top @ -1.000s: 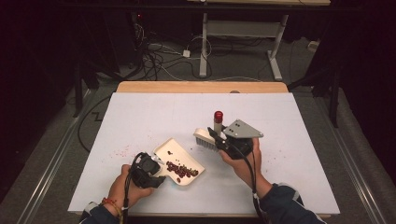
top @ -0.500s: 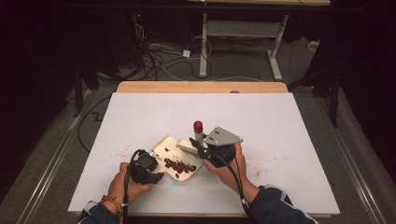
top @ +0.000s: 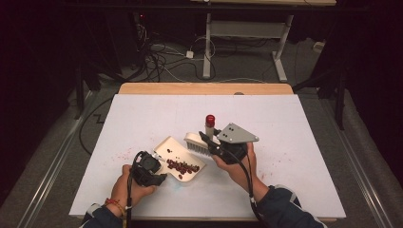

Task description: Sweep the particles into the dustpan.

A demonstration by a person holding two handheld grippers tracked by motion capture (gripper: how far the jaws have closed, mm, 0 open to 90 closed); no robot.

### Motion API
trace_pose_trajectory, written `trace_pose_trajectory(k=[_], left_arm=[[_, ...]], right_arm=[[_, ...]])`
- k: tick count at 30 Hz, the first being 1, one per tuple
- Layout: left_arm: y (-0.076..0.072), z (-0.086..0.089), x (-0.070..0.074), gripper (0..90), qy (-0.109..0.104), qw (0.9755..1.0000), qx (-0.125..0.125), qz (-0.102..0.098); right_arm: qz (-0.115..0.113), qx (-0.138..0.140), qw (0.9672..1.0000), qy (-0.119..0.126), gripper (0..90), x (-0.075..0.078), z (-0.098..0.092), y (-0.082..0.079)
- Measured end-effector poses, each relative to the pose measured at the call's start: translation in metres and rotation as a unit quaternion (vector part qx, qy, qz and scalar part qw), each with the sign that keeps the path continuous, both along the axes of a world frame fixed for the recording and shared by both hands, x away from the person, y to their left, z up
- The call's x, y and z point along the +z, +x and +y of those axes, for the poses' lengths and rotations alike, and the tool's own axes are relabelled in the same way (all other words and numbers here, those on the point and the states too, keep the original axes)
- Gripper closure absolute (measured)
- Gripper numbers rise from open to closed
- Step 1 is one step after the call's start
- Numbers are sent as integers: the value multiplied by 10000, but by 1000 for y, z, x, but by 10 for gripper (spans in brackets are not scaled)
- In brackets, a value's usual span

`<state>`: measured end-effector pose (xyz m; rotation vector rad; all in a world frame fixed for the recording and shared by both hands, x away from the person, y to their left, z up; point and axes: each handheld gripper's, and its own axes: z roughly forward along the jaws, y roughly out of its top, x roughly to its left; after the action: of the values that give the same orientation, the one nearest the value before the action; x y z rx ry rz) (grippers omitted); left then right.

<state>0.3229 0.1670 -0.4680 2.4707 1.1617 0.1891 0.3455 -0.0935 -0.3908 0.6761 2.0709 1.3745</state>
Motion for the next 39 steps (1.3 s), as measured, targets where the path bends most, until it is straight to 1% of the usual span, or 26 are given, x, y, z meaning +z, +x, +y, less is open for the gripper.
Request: trace_pose_trajectory(k=[1,2,3,4,5,6,7,9,10,12,14,16,17,18,20,22,23,25,27,28,29,33,34,35,37,39], left_arm=[[0,0,0,638,-23,10000,30,4],[0,-1,0,638,-13,10000,42,-6],[0,-2,0,638,-18,10000,63,-26],[0,-3,0,638,-46,10000,78,-33],[0,-3,0,638,-57,9999,85,-27],[1,-3,0,638,-53,10000,59,-2],[1,-3,0,638,-86,9999,98,-25],[3,-4,0,638,-141,9998,122,-31],[3,-3,1,638,-136,9998,100,-41],[4,-4,0,638,-176,9997,135,-62],[4,-4,0,638,-191,9997,142,-65],[4,-4,-1,638,-213,9996,181,-80],[4,-4,-1,637,-228,9995,194,-91],[4,-4,-1,637,-225,9995,198,-98],[4,-4,0,637,-230,9994,224,-131],[5,-4,1,636,-215,9995,206,-126],[6,-3,1,636,-214,9995,206,-125],[7,-3,1,637,-273,9990,311,-178],[10,-1,1,636,-294,9989,337,-151],[10,0,1,636,-305,9988,356,-138],[11,0,0,637,-311,9987,377,-143],[12,0,0,637,-286,9987,403,-158],[12,-1,0,637,-279,9986,419,-176],[12,-1,0,637,-273,9985,439,-187],[12,-1,0,638,-269,9984,450,-209],[11,-2,0,638,-263,9983,463,-232]], right_arm=[[-87,40,10000,7,700,-3,8,7],[-87,40,10000,7,700,-3,8,7],[-103,42,9999,38,700,-3,13,11],[-199,183,9996,41,700,-5,23,17],[-199,183,9996,41,700,-5,23,17],[-253,194,9995,3,700,-6,28,20],[-270,214,9994,-18,700,-7,34,22],[-201,221,9995,-48,700,-10,43,27],[-181,297,9994,-87,700,-13,51,31],[-133,318,9993,-117,700,-15,54,31],[-63,373,9992,-156,700,-19,59,31],[97,495,9987,-41,700,-21,60,28],[108,591,9982,-89,699,-20,62,23],[108,591,9982,-89,699,-20,62,23],[127,659,9977,-131,700,-20,62,17],[173,648,9976,-139,699,-18,60,12],[200,661,9976,-89,700,-17,58,11],[261,587,9979,-12,700,-14,54,8],[259,560,9981,37,700,-14,52,7],[263,553,9980,152,699,-11,47,6],[233,515,9982,205,699,-9,44,6],[183,425,9985,286,699,-3,36,4],[73,303,9993,216,700,0,30,3],[73,303,9993,216,700,0,30,3],[26,149,9998,118,700,-1,25,6],[33,103,9999,78,699,-3,24,8]])
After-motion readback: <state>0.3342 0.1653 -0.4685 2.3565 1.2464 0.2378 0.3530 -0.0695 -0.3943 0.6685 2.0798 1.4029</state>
